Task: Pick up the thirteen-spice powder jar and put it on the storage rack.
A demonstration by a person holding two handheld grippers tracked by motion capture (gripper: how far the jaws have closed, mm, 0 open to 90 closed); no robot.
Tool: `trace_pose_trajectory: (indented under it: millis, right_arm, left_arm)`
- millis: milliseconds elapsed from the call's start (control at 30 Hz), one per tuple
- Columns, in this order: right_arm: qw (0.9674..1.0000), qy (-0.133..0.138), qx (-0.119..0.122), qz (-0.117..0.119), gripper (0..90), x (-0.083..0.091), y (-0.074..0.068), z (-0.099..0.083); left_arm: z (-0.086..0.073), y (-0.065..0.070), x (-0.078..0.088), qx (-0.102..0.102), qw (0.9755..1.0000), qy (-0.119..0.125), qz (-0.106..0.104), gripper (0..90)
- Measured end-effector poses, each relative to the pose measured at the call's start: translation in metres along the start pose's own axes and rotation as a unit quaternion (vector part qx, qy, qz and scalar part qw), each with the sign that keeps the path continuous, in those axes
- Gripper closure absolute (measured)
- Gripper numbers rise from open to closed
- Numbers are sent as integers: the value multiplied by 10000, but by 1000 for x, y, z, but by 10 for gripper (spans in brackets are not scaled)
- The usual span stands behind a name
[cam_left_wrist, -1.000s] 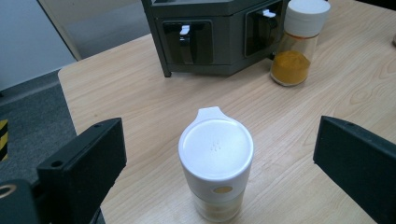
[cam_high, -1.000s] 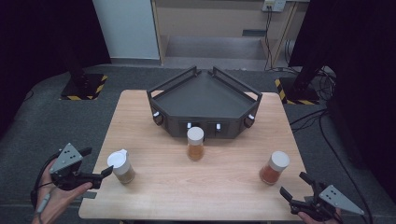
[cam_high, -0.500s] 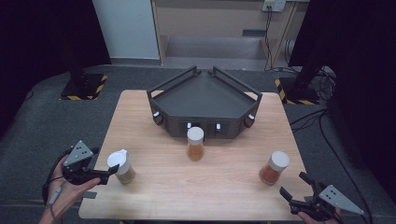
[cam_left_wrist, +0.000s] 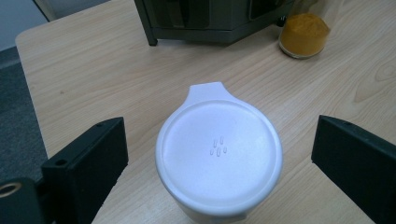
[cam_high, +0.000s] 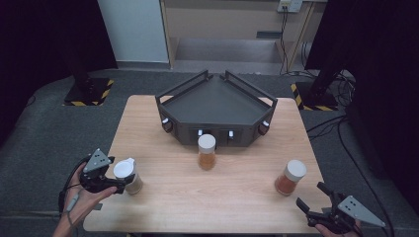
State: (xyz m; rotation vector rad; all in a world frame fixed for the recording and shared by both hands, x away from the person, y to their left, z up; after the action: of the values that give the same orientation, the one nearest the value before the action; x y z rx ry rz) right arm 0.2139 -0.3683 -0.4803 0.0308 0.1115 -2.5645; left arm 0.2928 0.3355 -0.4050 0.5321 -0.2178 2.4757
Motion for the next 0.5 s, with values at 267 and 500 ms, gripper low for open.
trace_pose_trajectory:
  millis: [267, 500]
  right_arm:
    - [10000, -11, 0, 15, 11, 0, 0, 0]
    - [10000, -4, -12, 16, 11, 0, 0, 0]
  left_arm:
    - [-5, -1, -8, 29, 10000, -33, -62, 49]
    - [-9, -2, -13, 81, 9999, -64, -125, 83]
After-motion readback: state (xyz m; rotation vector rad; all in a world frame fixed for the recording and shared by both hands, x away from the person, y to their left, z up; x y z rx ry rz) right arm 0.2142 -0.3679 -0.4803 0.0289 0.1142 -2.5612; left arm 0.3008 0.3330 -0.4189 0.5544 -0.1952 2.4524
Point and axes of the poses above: each handheld gripper's, and its own axes: x roughly backward along the jaws, z roughly out of its top, y roughly to its right, the point moved 10 cm from there along -x, roughly forward along the jaws, and after that the axes turned 12 degrees about y, right-handed, at the moved point
